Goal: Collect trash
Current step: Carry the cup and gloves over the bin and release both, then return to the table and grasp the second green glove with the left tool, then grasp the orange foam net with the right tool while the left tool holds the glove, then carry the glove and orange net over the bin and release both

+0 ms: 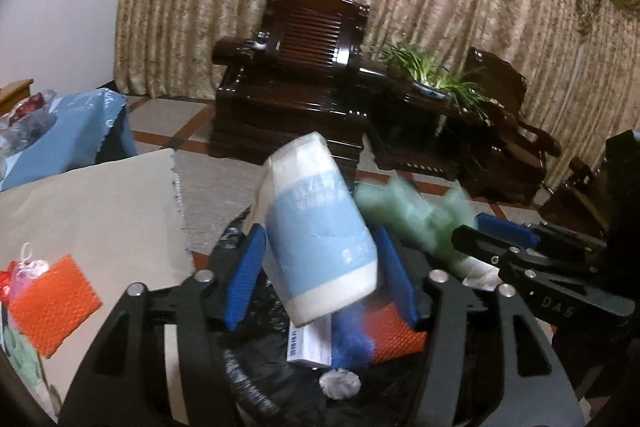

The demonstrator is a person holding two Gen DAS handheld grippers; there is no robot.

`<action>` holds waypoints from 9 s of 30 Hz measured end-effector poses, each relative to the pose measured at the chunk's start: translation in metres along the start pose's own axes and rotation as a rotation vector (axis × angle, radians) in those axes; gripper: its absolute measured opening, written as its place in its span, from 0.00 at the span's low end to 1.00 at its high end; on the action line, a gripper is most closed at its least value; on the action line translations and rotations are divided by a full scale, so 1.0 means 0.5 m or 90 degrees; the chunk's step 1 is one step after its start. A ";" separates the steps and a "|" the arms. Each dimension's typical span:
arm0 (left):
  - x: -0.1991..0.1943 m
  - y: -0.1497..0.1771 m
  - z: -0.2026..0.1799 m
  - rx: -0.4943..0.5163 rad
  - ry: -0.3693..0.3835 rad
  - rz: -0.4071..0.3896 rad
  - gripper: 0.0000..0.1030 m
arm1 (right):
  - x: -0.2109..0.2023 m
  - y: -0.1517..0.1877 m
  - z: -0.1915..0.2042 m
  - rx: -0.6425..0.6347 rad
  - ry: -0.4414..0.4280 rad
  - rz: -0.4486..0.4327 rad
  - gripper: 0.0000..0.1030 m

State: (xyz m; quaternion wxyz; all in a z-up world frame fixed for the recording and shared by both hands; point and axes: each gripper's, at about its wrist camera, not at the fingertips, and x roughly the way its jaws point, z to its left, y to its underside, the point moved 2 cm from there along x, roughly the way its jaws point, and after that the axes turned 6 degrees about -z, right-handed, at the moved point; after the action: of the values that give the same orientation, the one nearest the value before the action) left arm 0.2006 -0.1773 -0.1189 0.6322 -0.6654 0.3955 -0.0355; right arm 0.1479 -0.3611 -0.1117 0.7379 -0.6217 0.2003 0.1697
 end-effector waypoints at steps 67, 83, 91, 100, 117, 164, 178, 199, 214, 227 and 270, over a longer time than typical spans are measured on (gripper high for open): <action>-0.299 0.221 0.498 -0.173 -0.459 0.063 0.87 | 0.186 0.108 0.485 -0.140 -0.207 0.039 0.94; -0.245 0.266 0.537 -0.230 -0.429 0.119 0.60 | 0.193 0.117 0.502 -0.159 -0.212 0.046 0.94; -0.253 0.256 0.532 -0.231 -0.417 0.103 0.33 | 0.183 0.118 0.513 -0.171 -0.216 0.045 0.94; -0.303 0.214 0.512 -0.227 -0.407 0.053 0.30 | 0.174 0.116 0.521 -0.175 -0.220 0.040 0.94; -0.379 0.118 0.474 -0.187 -0.385 -0.050 0.29 | 0.168 0.104 0.549 -0.182 -0.224 0.031 0.94; -0.362 0.170 0.575 -0.194 -0.421 -0.018 0.29 | 0.313 0.203 0.700 -0.199 -0.341 0.197 0.21; -0.371 0.131 0.515 -0.166 -0.395 -0.037 0.29 | 0.210 0.121 0.633 -0.170 -0.344 0.132 0.19; -0.366 0.055 0.349 -0.104 -0.324 -0.071 0.29 | 0.073 0.037 0.511 -0.139 -0.312 0.055 0.19; -0.340 0.020 0.223 -0.060 -0.257 -0.086 0.29 | -0.011 0.002 0.392 -0.111 -0.267 0.006 0.19; -0.268 -0.007 0.102 -0.024 -0.174 -0.085 0.30 | -0.060 -0.009 0.242 -0.068 -0.184 -0.022 0.19; -0.012 0.008 -0.036 0.007 -0.026 -0.015 0.75 | 0.011 0.116 -0.042 -0.049 0.023 0.083 0.93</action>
State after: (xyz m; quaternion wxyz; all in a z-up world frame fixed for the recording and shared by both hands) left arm 0.1846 -0.1882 -0.1163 0.6434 -0.6669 0.3746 -0.0320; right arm 0.1220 -0.3718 -0.1667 0.6971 -0.6383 0.2469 0.2136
